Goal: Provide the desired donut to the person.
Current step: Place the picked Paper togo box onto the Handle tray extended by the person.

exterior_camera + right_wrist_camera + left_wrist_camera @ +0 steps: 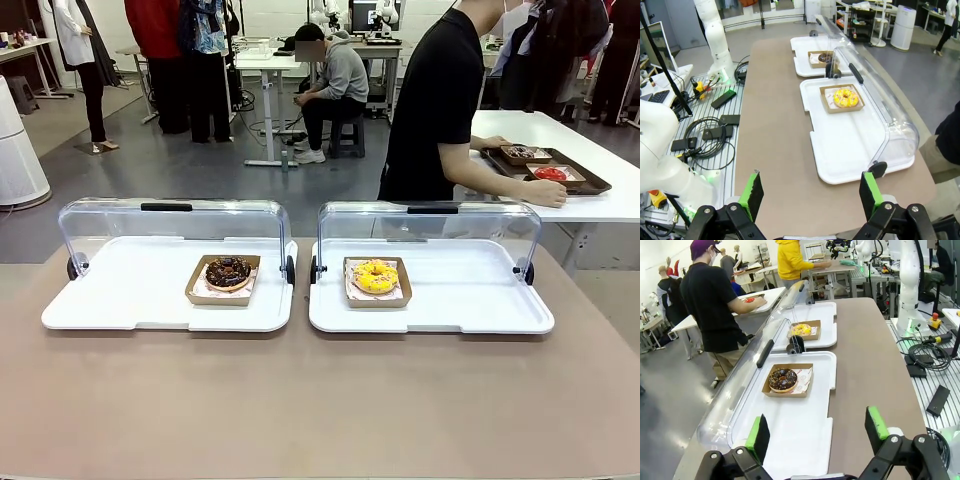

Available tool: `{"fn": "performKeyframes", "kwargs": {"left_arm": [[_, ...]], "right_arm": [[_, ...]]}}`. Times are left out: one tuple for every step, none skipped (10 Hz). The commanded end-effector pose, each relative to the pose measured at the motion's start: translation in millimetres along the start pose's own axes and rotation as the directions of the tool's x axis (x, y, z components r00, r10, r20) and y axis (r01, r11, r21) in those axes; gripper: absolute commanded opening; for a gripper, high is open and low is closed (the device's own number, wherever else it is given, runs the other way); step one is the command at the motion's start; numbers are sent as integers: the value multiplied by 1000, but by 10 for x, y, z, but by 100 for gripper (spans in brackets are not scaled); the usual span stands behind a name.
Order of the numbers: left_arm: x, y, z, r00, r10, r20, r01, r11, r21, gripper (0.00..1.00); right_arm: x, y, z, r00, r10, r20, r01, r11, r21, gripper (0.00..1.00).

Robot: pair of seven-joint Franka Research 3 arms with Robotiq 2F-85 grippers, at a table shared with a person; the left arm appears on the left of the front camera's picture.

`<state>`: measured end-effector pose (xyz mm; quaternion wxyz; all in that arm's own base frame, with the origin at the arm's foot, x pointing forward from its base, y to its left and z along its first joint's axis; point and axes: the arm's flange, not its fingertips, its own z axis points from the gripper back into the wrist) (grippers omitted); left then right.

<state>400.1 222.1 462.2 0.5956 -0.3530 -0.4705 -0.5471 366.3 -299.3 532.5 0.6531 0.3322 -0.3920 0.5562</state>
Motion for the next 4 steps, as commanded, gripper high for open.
{"fn": "performKeyframes", "kwargs": {"left_arm": [[-10, -17, -9, 1000, -4, -3, 4, 1000, 15, 100], [-10, -17, -9, 1000, -4, -3, 4, 1000, 15, 100], [-10, -17, -9, 1000, -4, -3, 4, 1000, 15, 100], [-10, -17, -9, 1000, -4, -3, 4, 1000, 15, 100]], "right_arm": [[3, 12, -1, 1000, 2, 1, -2, 1000, 5, 100], [3, 12, -1, 1000, 2, 1, -2, 1000, 5, 100], [3, 12, -1, 1000, 2, 1, -2, 1000, 5, 100], [3, 12, -1, 1000, 2, 1, -2, 1000, 5, 100]]}}
